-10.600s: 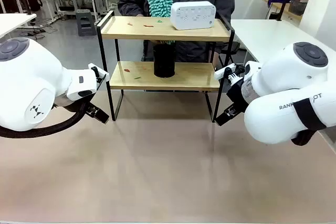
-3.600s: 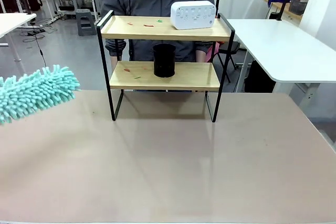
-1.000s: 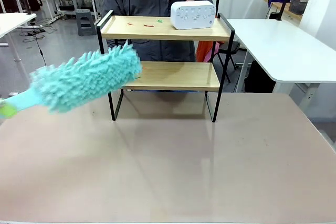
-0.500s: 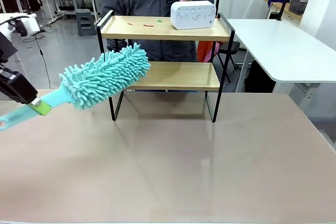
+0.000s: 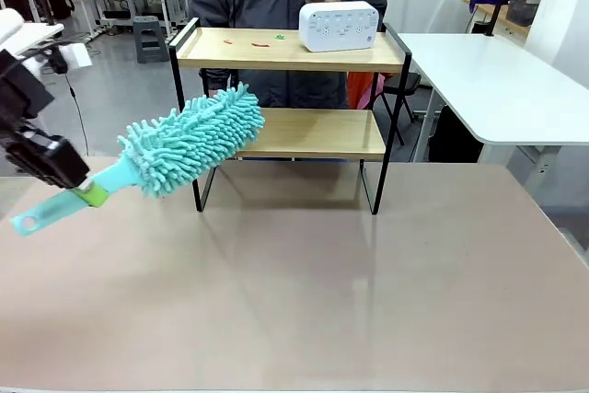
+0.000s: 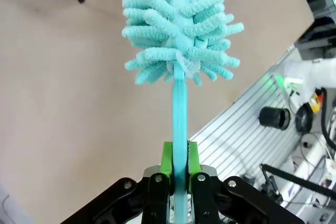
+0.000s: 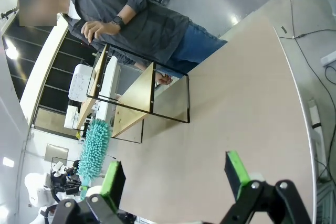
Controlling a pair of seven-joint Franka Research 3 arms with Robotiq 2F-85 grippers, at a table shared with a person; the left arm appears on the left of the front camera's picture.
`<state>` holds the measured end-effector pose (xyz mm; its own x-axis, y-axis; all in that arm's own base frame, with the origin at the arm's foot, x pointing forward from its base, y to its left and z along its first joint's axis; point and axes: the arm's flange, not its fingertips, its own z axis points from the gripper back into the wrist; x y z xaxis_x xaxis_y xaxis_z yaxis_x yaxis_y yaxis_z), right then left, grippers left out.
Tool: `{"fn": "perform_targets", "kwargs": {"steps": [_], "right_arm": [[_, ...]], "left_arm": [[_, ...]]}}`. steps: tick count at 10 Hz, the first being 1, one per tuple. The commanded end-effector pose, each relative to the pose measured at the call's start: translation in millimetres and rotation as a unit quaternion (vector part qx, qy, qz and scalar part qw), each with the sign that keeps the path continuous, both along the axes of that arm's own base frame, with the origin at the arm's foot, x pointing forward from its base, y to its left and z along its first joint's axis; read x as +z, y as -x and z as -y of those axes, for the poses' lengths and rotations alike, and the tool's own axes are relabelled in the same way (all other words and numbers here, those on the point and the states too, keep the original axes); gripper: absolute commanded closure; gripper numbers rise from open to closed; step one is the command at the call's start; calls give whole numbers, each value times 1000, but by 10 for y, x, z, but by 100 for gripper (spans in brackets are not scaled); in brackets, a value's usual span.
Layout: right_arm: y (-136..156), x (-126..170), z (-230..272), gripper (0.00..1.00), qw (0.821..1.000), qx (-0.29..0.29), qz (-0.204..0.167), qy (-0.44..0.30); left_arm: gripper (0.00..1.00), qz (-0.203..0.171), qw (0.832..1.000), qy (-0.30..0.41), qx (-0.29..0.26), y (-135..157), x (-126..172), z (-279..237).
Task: Clean the shelf.
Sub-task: Clean the specific tier of the Shelf with the Duster once objects are removed.
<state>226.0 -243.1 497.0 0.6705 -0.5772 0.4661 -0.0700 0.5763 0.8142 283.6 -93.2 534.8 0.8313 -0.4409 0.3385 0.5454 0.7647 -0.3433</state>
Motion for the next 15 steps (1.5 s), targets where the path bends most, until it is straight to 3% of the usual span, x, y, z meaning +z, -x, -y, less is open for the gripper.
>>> {"fn": "perform_targets", "kwargs": {"steps": [1,5,7,13,15], "right_arm": [[-20,5,-2,0,1000,3,15,4],[-20,5,-2,0,1000,3,15,4],[-20,5,-2,0,1000,3,15,4],[-20,5,-2,0,1000,3,15,4],[-20,5,-2,0,1000,3,15,4]], "left_arm": [[88,-4,998,10,58,-161,47,225],[88,19,982,-38,184,-455,9,639],[88,53,970,-62,229,-581,4,876],[88,49,954,-152,256,-915,-263,1206],[88,27,966,-137,219,-929,-282,1228]]}}
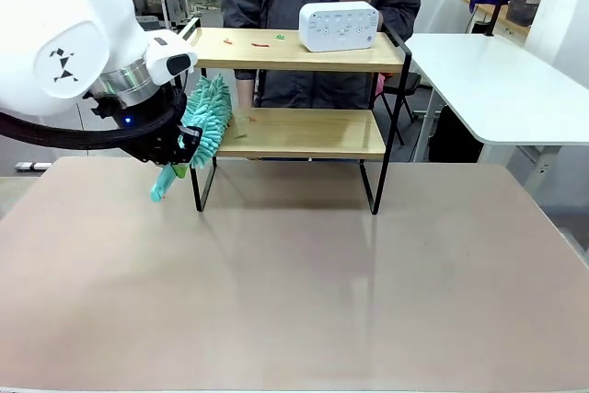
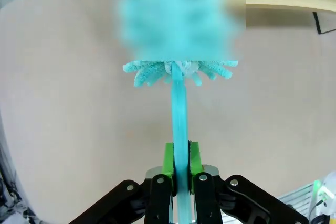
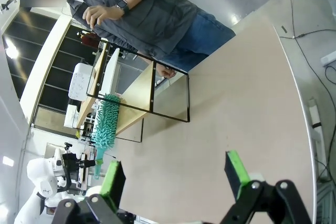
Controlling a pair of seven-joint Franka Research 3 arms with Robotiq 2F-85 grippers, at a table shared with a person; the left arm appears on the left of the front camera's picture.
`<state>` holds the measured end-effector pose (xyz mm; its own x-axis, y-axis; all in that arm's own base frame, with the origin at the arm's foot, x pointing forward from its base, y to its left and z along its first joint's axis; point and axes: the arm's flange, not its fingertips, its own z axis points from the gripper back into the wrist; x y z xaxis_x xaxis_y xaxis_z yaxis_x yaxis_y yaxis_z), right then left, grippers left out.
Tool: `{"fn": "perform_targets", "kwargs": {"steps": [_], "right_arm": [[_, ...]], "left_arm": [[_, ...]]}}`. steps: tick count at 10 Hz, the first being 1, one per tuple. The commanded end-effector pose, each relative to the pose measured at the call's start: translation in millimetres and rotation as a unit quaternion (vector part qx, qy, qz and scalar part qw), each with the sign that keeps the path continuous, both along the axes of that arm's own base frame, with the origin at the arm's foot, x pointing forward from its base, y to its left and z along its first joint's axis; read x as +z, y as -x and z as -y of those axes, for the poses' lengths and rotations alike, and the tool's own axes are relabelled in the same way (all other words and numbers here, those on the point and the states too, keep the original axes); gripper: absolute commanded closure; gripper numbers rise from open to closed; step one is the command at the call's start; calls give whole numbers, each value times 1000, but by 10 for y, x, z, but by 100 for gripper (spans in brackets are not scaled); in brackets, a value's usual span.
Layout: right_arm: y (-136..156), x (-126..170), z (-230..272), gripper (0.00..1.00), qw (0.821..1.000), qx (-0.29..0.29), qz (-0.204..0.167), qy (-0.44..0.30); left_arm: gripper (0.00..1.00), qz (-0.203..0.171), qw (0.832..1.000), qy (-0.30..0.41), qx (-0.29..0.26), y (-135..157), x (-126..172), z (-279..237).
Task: Clean the shelf.
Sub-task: Clean the specific tier of the Shelf with the Duster once objects are removed.
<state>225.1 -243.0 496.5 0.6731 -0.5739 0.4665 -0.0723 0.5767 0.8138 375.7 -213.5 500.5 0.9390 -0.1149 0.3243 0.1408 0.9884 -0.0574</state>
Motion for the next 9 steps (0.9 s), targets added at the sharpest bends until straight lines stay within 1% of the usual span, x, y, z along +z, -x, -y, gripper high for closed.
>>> {"fn": "perform_targets", "kwargs": {"steps": [1,2,3,4,5,6,7,8,9], "right_arm": [[-28,10,-1,0,1000,1,16,4],[-28,10,-1,0,1000,1,16,4],[-28,10,-1,0,1000,1,16,4],[-28,10,-1,0,1000,1,16,4],[-28,10,-1,0,1000,1,16,4],[-28,10,-1,0,1000,1,16,4],[-28,10,-1,0,1000,1,16,4],[-28,10,-1,0,1000,1,16,4],[-28,10,-1,0,1000,1,16,4]], "left_arm": [[88,-12,999,18,-35,-7,48,38],[88,-40,996,26,-75,-13,22,58],[88,-49,994,23,-93,-26,-6,86],[88,-53,990,26,-127,-11,-8,111],[88,-76,979,39,-185,31,22,124],[88,-103,966,59,-229,92,67,109],[88,-138,931,85,-327,209,119,62],[88,-192,866,100,-452,310,159,-2],[88,-230,817,105,-518,357,170,-70]]}}
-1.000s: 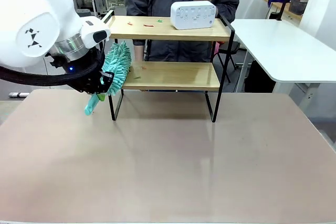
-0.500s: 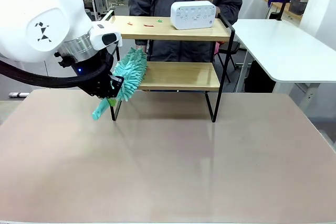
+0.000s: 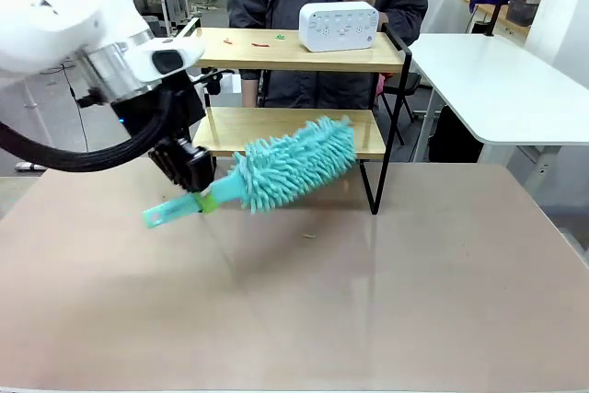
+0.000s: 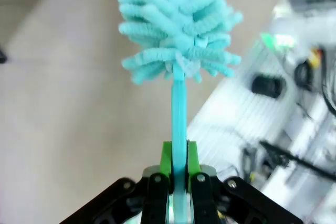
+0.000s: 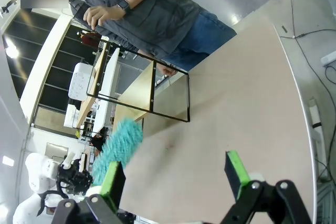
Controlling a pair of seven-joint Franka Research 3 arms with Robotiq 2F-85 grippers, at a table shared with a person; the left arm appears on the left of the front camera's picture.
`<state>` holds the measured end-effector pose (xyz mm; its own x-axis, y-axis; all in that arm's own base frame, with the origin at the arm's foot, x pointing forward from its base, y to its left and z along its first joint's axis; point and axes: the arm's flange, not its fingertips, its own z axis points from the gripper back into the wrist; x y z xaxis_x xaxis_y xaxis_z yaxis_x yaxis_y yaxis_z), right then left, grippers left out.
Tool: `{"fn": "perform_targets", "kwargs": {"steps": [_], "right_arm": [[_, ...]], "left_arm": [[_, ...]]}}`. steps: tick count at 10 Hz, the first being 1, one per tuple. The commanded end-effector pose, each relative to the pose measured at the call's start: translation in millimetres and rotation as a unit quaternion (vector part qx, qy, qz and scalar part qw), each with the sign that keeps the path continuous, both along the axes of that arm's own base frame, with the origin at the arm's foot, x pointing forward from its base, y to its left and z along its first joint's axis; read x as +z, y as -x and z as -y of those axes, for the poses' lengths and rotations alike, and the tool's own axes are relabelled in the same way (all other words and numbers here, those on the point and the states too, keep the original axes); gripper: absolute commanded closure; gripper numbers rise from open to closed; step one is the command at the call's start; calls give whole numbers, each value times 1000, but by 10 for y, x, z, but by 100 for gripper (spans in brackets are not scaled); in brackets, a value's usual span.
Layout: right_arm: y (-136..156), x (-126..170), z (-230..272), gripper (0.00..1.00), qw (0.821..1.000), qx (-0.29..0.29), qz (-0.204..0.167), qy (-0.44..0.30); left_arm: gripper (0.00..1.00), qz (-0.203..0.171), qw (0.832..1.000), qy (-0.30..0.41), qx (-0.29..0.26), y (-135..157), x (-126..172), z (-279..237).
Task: Clean the shelf.
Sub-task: Clean the specific tier of the Shelf with the Duster once objects are removed.
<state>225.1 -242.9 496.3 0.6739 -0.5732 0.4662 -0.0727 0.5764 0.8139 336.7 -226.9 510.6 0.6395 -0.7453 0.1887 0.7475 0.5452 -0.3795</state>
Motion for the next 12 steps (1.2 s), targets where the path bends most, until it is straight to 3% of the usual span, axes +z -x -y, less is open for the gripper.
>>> {"fn": "perform_targets", "kwargs": {"steps": [1,4,5,6,7,9,10,11,12], "right_arm": [[-29,12,0,0,1000,1,16,4],[-29,12,0,0,1000,1,16,4],[-29,12,0,0,1000,1,16,4],[-29,12,0,0,1000,1,16,4],[-29,12,0,0,1000,1,16,4],[-29,12,0,0,1000,1,16,4],[-29,12,0,0,1000,1,16,4],[-29,12,0,0,1000,1,16,4],[-29,12,0,0,1000,1,16,4]], "left_arm": [[88,-70,984,-19,-161,-25,72,-269],[88,-86,965,56,-242,125,330,-699],[88,-73,956,77,-273,262,466,-1061],[88,-35,956,105,-273,445,583,-1531],[88,23,958,177,-227,693,670,-2109],[88,106,962,243,-65,1075,617,-2975],[88,118,956,267,43,1175,553,-3299],[88,108,936,292,166,1171,440,-3616],[88,86,919,291,251,1049,303,-3766]]}}
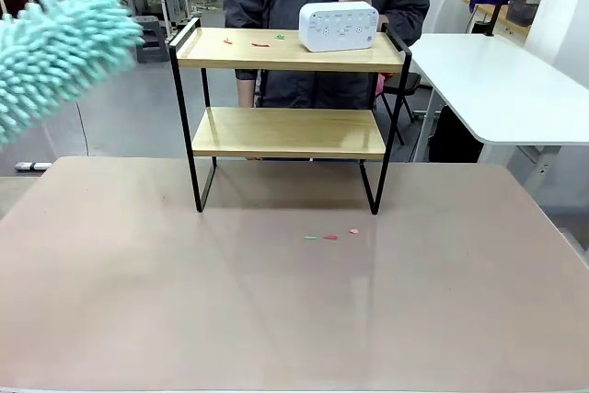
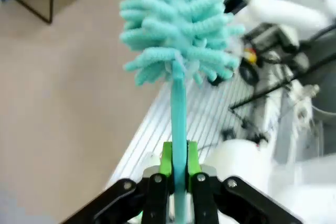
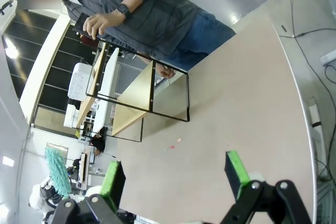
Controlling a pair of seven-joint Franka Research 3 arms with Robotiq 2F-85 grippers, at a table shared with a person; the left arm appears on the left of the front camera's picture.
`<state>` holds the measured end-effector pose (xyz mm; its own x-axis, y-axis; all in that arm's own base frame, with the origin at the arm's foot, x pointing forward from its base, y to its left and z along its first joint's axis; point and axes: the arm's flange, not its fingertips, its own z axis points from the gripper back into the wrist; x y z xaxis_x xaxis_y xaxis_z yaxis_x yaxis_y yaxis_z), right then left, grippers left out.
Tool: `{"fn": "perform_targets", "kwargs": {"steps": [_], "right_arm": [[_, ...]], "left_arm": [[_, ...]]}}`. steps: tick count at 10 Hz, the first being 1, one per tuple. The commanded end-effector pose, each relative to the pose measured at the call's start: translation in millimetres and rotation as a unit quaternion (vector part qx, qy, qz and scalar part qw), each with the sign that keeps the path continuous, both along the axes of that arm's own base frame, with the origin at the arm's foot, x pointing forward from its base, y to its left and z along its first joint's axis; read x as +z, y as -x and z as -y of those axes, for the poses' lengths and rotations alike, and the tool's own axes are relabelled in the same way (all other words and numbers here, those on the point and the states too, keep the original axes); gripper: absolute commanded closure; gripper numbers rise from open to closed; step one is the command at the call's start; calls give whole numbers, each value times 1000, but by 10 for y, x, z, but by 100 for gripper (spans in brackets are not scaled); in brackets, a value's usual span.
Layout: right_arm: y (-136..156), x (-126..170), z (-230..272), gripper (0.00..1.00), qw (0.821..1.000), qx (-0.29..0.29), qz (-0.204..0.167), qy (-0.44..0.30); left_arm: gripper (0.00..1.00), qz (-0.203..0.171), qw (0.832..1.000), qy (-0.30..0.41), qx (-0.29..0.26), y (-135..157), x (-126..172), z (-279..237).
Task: Clean the shelf.
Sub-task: Clean the specific tier of the Shelf with the Duster once objects are removed, then clean the remaining tier of the Shelf with the Duster once objects are removed.
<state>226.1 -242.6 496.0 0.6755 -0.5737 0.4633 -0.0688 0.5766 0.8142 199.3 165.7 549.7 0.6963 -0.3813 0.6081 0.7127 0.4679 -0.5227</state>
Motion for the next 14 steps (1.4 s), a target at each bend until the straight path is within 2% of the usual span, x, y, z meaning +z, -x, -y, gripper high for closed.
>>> {"fn": "perform_targets", "kwargs": {"steps": [1,3,4,14], "right_arm": [[-18,15,3,0,1000,1,18,4],[-18,15,3,0,1000,1,18,4],[-18,15,3,0,1000,1,18,4],[-18,15,3,0,1000,1,18,4]], "left_arm": [[88,-81,978,46,188,-520,-248,79],[88,-166,952,38,255,-930,-505,-47],[88,-76,986,6,151,-379,-376,-240],[88,-76,986,6,151,-379,-376,-240]]}}
